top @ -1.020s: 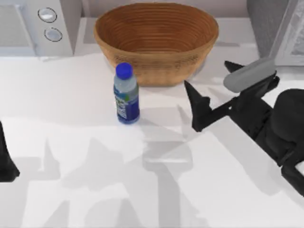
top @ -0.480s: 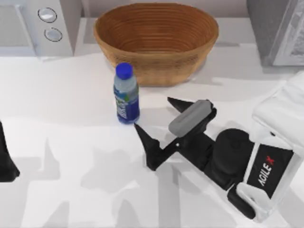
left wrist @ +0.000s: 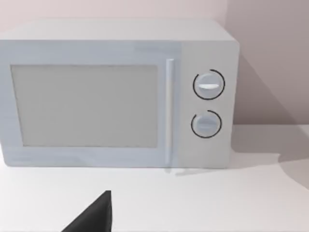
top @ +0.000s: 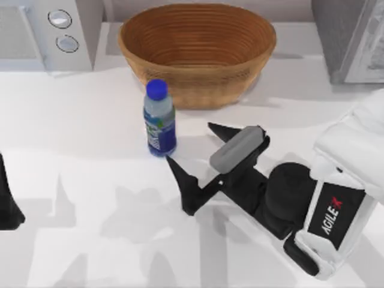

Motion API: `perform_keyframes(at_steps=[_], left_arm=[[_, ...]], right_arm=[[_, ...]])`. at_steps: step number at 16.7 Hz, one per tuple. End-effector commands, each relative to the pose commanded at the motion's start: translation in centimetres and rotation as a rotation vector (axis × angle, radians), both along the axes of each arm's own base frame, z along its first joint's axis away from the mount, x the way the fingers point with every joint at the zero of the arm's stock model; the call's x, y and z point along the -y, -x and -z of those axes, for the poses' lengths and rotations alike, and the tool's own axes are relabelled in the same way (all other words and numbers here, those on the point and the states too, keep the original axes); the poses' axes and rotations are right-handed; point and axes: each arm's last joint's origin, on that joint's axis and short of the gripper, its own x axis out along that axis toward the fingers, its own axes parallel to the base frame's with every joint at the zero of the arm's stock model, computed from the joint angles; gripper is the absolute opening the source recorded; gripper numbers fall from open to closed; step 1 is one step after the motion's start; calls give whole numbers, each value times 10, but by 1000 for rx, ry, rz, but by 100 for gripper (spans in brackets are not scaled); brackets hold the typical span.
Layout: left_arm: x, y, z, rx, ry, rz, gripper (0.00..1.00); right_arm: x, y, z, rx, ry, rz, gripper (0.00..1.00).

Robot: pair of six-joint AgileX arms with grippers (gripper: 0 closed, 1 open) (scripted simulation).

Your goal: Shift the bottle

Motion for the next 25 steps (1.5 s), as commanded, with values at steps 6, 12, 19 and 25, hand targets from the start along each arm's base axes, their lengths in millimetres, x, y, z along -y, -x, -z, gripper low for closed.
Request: perform_keyframes(at_steps=[6, 12, 19, 25], left_arm=[[0, 0, 0, 0, 0, 0, 100], [0, 0, 0, 0, 0, 0, 100], [0, 0, 0, 0, 0, 0, 100], [0, 0, 0, 0, 0, 0, 100]], right_arm=[[-40, -40, 4, 4, -4, -4, 100], [-69, -69, 0, 3, -2, -3, 100], [-69, -69, 0, 3, -2, -3, 70], [-69, -69, 0, 3, -2, -3, 25]])
